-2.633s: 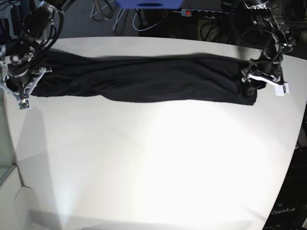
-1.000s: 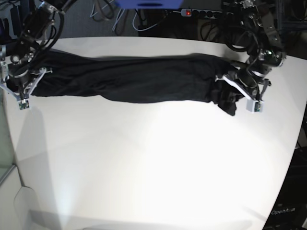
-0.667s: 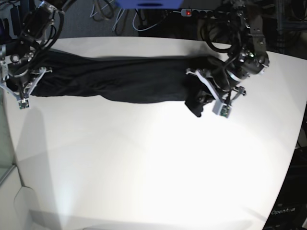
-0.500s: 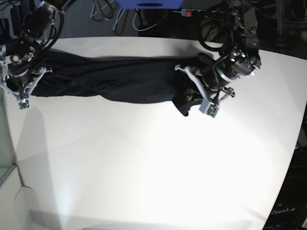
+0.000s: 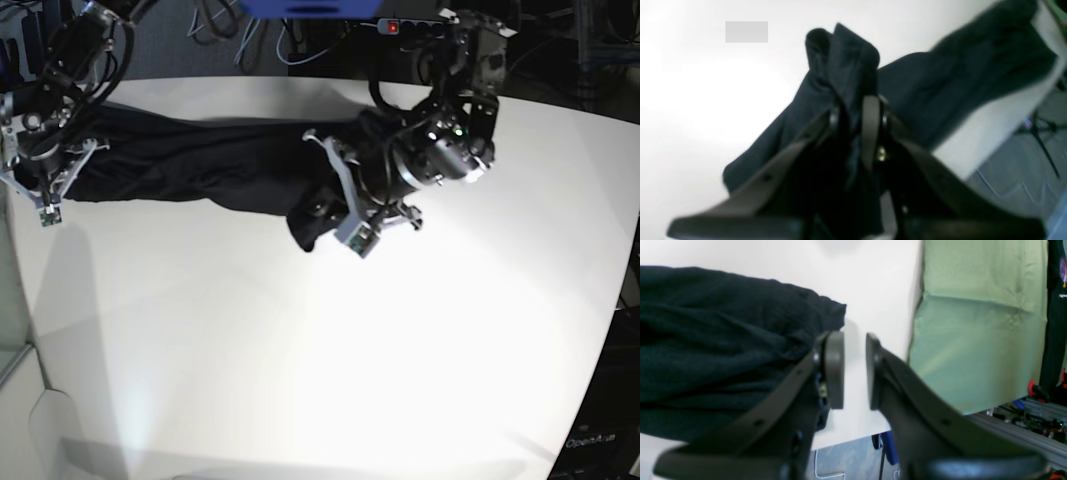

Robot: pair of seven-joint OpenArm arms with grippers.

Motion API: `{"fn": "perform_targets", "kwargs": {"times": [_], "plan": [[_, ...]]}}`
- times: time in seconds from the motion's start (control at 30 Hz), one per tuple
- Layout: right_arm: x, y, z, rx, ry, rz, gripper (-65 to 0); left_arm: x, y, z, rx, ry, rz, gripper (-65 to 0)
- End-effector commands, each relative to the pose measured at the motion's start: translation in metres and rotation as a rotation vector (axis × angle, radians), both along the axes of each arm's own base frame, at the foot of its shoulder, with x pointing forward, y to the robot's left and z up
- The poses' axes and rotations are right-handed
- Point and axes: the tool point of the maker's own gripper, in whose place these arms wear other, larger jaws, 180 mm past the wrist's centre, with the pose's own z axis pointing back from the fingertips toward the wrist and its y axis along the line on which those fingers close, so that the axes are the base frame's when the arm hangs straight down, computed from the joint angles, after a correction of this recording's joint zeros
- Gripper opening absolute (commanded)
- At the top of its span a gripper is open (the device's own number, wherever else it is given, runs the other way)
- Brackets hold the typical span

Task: Fold the T-shirt properly
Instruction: 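Drag the band's end with the left gripper toward the right gripper, then lay the folded end onto the band's middle with the left gripper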

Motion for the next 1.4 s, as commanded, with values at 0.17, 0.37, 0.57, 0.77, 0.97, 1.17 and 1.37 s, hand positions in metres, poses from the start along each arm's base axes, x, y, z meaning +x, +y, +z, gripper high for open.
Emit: {"fn": "perform_targets", "kwargs": {"times": [0.17, 0.37, 0.57, 0.77, 0.97, 1.17, 1.37], "plan": [[0.004, -0.006, 0.012, -0.027, -0.033, -0.003, -55.8, -0.005, -0.017, -0.012, -0.033, 0.074, 0.035, -65.0], [0.004, -0.005, 0.011, -0.025, -0.032, -0.003, -55.8, -0.005, -0.022, -0.014, -0.05, 0.087, 0.04, -65.0], [0.004, -0.005, 0.01, -0.023, -0.029, 0.0, -55.8, 0.003, -0.039, -0.024, -0.071, 0.133, 0.044, -65.0], [0.004, -0.005, 0.01, -0.023, -0.028, 0.0, -55.8, 0.005, -0.054, -0.023, -0.105, 0.152, 0.043, -65.0], [0.004, -0.004, 0.01, -0.022, -0.028, 0.001, -55.8, 0.003, -0.072, -0.015, -0.111, 0.13, -0.014, -65.0], [0.004, -0.004, 0.01, -0.022, -0.028, 0.001, -55.8, 0.001, -0.082, -0.009, -0.13, 0.129, -0.028, -65.0], [0.004, -0.004, 0.01, -0.022, -0.028, 0.001, -55.8, 0.001, -0.089, -0.014, -0.132, 0.149, -0.032, -65.0]]}}
